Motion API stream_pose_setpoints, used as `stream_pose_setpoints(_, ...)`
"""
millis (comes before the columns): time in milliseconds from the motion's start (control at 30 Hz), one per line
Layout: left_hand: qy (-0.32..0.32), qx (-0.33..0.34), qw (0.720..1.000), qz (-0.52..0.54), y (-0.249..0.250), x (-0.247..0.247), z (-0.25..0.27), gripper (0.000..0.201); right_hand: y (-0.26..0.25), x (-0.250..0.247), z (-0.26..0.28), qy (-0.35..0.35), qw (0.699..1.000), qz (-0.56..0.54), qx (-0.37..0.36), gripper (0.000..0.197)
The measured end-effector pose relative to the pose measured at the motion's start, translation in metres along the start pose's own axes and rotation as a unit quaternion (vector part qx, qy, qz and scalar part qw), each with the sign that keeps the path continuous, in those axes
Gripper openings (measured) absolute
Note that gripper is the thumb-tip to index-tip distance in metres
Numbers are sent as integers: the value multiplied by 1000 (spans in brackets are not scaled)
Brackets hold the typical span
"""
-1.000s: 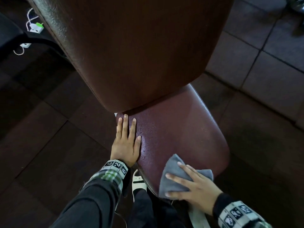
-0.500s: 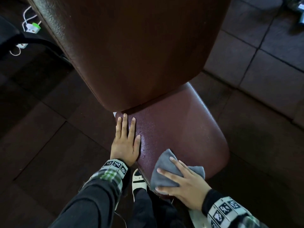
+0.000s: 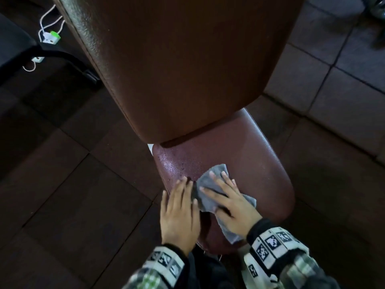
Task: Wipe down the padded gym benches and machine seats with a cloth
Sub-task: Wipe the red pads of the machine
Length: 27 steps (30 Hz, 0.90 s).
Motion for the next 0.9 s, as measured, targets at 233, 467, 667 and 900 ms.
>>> stream_pose_setpoints(233, -119, -9, 991, -67, 53, 52, -11, 86, 85, -62, 51, 200, 949, 29, 243, 52)
stream_pose_setpoints(467, -74, 7, 992, -99, 33, 40, -60, 72, 105, -50, 55, 123, 938, 44, 319, 52)
stream_pose_setpoints(667, -9, -113, 993, -37, -17, 19, -17, 69, 105, -49, 55, 126, 937, 45, 322, 55)
stream_pose_setpoints(900, -114, 25, 989, -89, 56, 62, 3, 80, 103, -49, 53, 135, 933, 56, 329, 57)
Point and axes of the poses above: each hand's wrist, its own z-axis away from the middle knuckle, its own x-axis out of the palm, y = z × x, the point moved 8 cm from there along -z, towards the middle knuckle
